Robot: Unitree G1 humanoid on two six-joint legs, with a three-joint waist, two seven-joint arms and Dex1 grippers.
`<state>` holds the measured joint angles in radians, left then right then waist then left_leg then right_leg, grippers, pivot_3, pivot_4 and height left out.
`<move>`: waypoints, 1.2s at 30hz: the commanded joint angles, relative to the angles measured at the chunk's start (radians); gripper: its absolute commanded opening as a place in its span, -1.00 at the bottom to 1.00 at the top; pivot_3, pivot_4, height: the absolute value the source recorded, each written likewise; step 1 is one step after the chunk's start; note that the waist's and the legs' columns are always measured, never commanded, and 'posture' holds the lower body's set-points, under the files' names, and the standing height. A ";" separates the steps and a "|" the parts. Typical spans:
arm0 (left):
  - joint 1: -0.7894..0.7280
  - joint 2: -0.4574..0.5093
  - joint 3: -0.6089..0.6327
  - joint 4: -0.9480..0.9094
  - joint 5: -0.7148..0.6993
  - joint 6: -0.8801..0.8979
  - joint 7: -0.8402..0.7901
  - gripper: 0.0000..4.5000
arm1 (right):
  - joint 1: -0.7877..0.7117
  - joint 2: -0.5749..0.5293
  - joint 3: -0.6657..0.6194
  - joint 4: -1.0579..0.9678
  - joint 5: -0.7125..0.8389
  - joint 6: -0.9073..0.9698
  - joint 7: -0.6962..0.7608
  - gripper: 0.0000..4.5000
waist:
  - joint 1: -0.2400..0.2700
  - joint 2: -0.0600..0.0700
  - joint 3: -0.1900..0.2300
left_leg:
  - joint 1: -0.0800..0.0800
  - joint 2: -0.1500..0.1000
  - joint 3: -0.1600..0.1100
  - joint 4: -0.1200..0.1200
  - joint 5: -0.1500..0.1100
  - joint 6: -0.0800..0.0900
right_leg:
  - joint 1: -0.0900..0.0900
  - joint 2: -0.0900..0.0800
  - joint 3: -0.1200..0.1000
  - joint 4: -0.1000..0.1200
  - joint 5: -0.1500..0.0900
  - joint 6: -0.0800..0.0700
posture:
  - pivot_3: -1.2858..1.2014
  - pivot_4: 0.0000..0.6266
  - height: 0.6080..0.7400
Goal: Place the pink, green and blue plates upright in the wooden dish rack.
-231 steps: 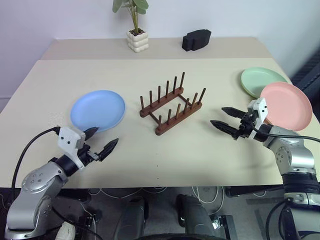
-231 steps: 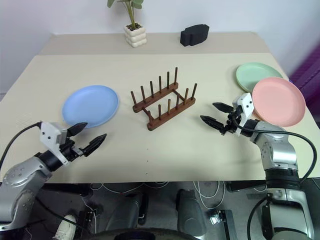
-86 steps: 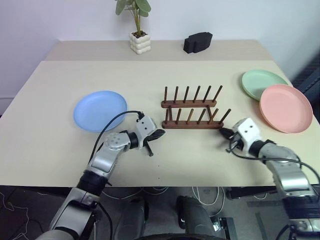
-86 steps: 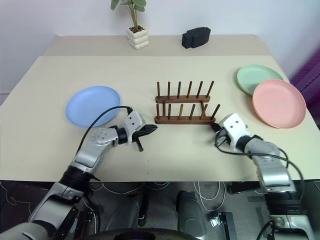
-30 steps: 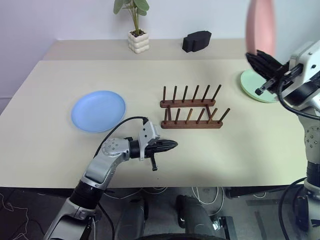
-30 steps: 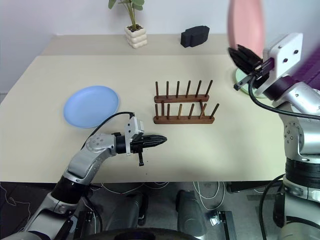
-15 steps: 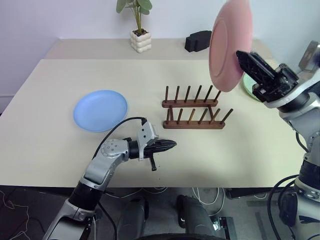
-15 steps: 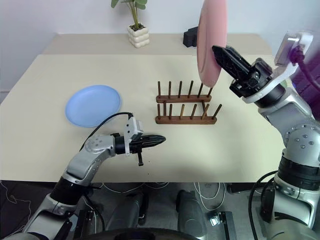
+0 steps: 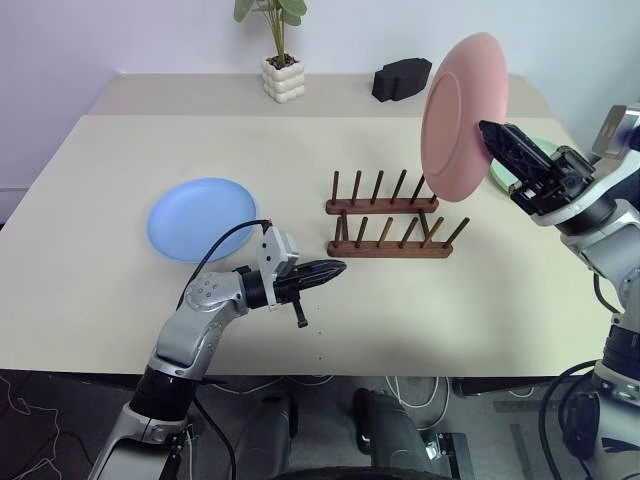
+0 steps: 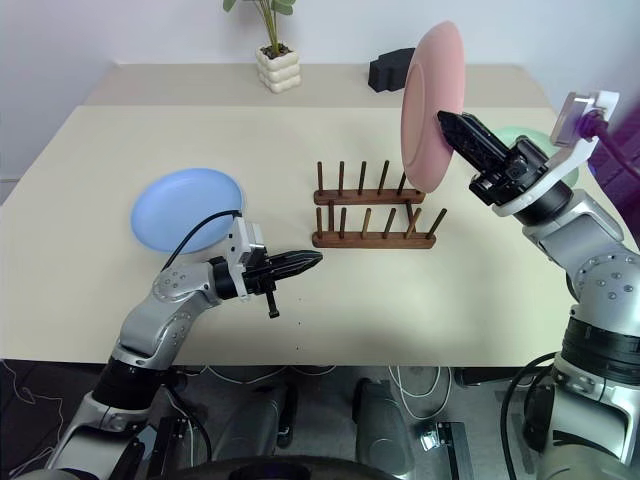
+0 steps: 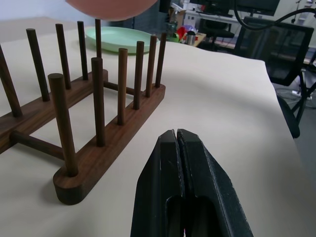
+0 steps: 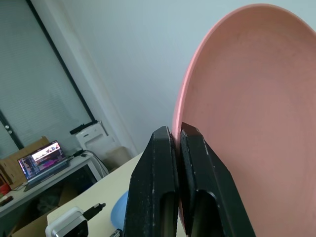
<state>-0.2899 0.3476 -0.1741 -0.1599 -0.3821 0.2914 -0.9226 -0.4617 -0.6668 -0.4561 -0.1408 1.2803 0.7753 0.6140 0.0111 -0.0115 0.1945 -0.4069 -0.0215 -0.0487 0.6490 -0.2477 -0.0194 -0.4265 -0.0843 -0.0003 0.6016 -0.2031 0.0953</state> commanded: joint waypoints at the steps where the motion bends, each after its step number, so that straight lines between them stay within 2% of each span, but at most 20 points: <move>1: -0.014 -0.001 0.002 -0.032 -0.007 -0.020 -0.003 -1.00 | -0.001 -0.017 -0.055 0.001 0.031 0.004 0.006 -0.98 | 0.000 0.000 0.000 | 0.000 0.000 0.000 0.000 0.000 0.000 | 0.000 0.000 0.000 0.000 0.000 0.000 | 0.03 -0.52 0.94; 22: -0.010 0.005 -0.011 -0.035 0.005 -0.020 0.002 -1.00 | 0.073 0.017 -0.075 0.109 0.031 0.051 -0.006 -0.98 | 0.000 0.000 0.000 | 0.000 0.000 0.000 0.000 0.000 0.000 | 0.000 0.001 0.000 0.000 0.000 0.000 | 0.03 -0.52 0.94; 25: -0.009 0.006 -0.012 -0.035 0.004 -0.019 0.003 -1.00 | 0.073 0.020 -0.076 0.117 0.024 0.048 -0.010 -0.57 | -0.001 0.000 0.000 | 0.000 0.000 0.000 0.000 0.000 0.000 | 0.000 0.001 0.000 0.000 0.000 0.000 | 0.03 -0.52 0.94; 26: -0.009 0.006 -0.013 -0.036 0.004 -0.018 0.003 -1.00 | 0.073 0.020 -0.077 0.118 0.019 0.044 -0.012 -0.38 | -0.001 0.000 0.000 | 0.000 0.000 0.000 0.000 0.000 0.000 | 0.000 0.001 0.000 0.000 0.000 0.000 | 0.03 -0.52 0.94; 32: -0.008 0.006 -0.017 -0.034 0.005 -0.017 0.003 -1.00 | 0.058 0.017 -0.079 0.125 -0.061 -0.018 -0.039 0.95 | 0.000 0.000 0.000 | 0.000 0.000 0.000 0.000 0.000 0.000 | 0.000 0.001 0.000 0.000 0.000 0.000 | 0.03 -0.52 0.94; 36: -0.010 0.005 -0.017 -0.032 0.006 -0.018 0.003 -1.00 | -0.011 0.009 -0.145 0.208 -0.150 -0.152 -0.109 0.95 | -0.001 0.000 0.000 | 0.000 -0.001 0.001 0.001 0.000 0.000 | 0.000 0.001 0.000 0.000 0.000 0.000 | 0.03 -0.52 0.94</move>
<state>-0.2902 0.3517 -0.1858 -0.1600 -0.3788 0.2885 -0.9177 -0.4304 -0.6447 -0.5308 0.0436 1.1631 0.6994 0.5351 0.0106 -0.0114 0.1944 -0.4068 -0.0224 -0.0480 0.6497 -0.2477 -0.0194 -0.4264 -0.0831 0.0001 0.6019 -0.2027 0.0954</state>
